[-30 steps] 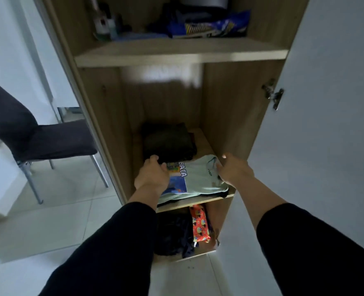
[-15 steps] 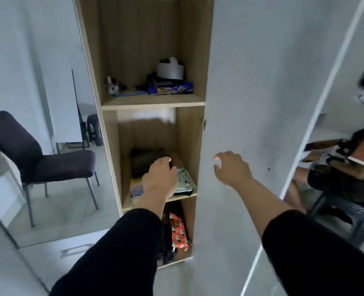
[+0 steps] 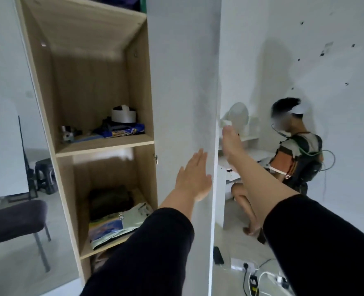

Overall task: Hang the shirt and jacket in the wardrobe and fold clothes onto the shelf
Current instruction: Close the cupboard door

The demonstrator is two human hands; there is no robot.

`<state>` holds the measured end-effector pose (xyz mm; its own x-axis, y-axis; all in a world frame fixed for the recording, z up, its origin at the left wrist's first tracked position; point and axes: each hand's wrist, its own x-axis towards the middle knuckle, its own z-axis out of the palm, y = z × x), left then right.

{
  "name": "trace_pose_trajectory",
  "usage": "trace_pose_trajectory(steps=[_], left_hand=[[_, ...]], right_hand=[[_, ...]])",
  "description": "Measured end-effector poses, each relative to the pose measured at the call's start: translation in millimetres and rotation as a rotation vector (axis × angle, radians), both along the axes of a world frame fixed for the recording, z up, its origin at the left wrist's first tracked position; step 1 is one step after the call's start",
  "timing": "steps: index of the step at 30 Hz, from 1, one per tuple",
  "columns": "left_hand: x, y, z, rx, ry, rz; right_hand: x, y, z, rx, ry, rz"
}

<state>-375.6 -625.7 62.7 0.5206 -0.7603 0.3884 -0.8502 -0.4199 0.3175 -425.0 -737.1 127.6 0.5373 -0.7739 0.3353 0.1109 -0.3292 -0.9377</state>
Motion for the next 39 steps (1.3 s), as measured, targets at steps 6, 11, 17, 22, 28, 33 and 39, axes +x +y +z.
trace_pose_trajectory(steps=[6, 11, 17, 22, 28, 33, 39], left_hand=[[6.5, -1.1, -3.0, 0.050, 0.078, -0.040], [14.8, 22.3, -13.7, -0.087, 0.044, 0.007], [49.9, 89.1, -12.7, -0.072, -0.311, 0.416], [101.9, 160.5, -19.5, 0.007, -0.512, 0.573], [171.0, 218.5, -16.7, 0.025, -0.587, 0.696], [239.9, 253.0, -19.3, 0.057, -0.660, 0.716], [314.8, 269.6, 2.7, 0.088, -0.744, 0.766]], right_hand=[[10.2, 2.6, -2.4, 0.052, 0.083, 0.083], [11.6, 39.4, -3.5, 0.023, -0.028, 0.199], [40.8, 111.4, -15.9, -0.258, 0.025, 0.384], [101.4, 162.7, -27.8, -0.472, 0.107, 0.476], [193.2, 197.8, -49.3, -0.869, 0.222, 0.261], [274.5, 205.0, -45.7, -1.196, 0.429, 0.137], [348.3, 210.8, -51.8, -1.261, 0.499, 0.039]])
